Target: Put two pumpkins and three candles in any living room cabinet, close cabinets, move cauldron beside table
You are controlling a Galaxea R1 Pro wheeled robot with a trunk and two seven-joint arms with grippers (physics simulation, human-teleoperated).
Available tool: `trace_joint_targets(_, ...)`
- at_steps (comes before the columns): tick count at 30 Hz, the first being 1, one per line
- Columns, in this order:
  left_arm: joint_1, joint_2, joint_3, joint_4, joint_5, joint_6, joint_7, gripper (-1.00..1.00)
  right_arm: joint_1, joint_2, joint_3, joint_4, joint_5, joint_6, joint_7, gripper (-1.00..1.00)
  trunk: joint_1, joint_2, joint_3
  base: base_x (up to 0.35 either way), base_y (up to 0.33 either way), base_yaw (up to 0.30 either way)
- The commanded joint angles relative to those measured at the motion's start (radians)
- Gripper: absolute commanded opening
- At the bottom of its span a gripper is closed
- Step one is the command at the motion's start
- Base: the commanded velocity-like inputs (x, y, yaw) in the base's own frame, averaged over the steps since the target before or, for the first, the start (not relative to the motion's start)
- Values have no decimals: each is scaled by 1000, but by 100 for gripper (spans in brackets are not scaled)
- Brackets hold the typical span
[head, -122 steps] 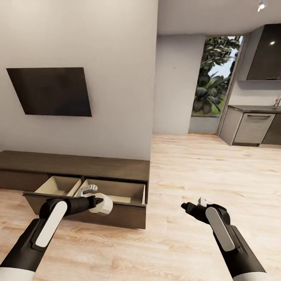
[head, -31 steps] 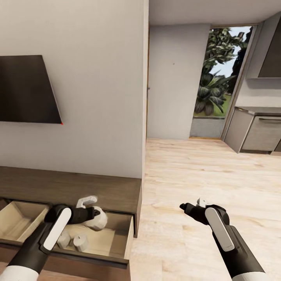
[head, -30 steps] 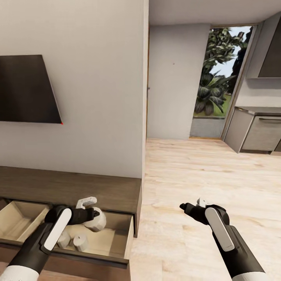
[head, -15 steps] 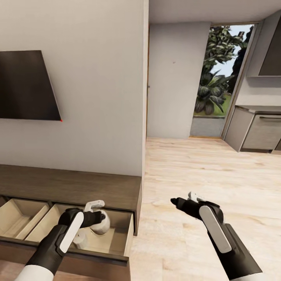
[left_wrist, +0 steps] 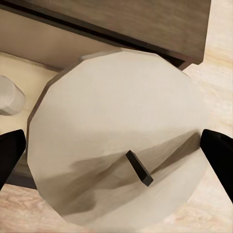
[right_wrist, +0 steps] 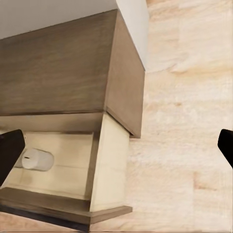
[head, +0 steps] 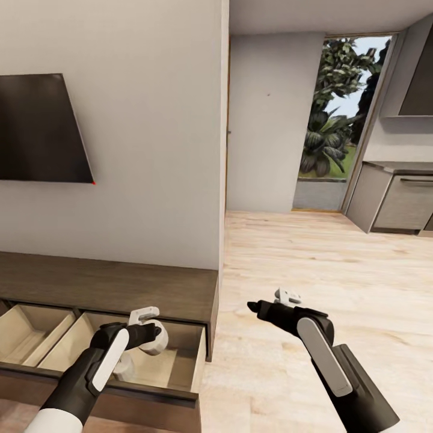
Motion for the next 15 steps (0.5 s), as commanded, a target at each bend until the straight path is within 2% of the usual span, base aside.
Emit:
trace_joint_targets(1, 0, 1, -3, -1, 10, 2, 10, -100, -1, -2, 1, 5, -15, 1, -9, 100, 0, -1, -1, 0, 0, 0)
trace_joint_targets(15, -1, 0, -3, -1, 9, 2, 10, -100, -1, -5, 1, 14, -95, -1, -4, 100, 0, -1, -1, -4, 3, 0)
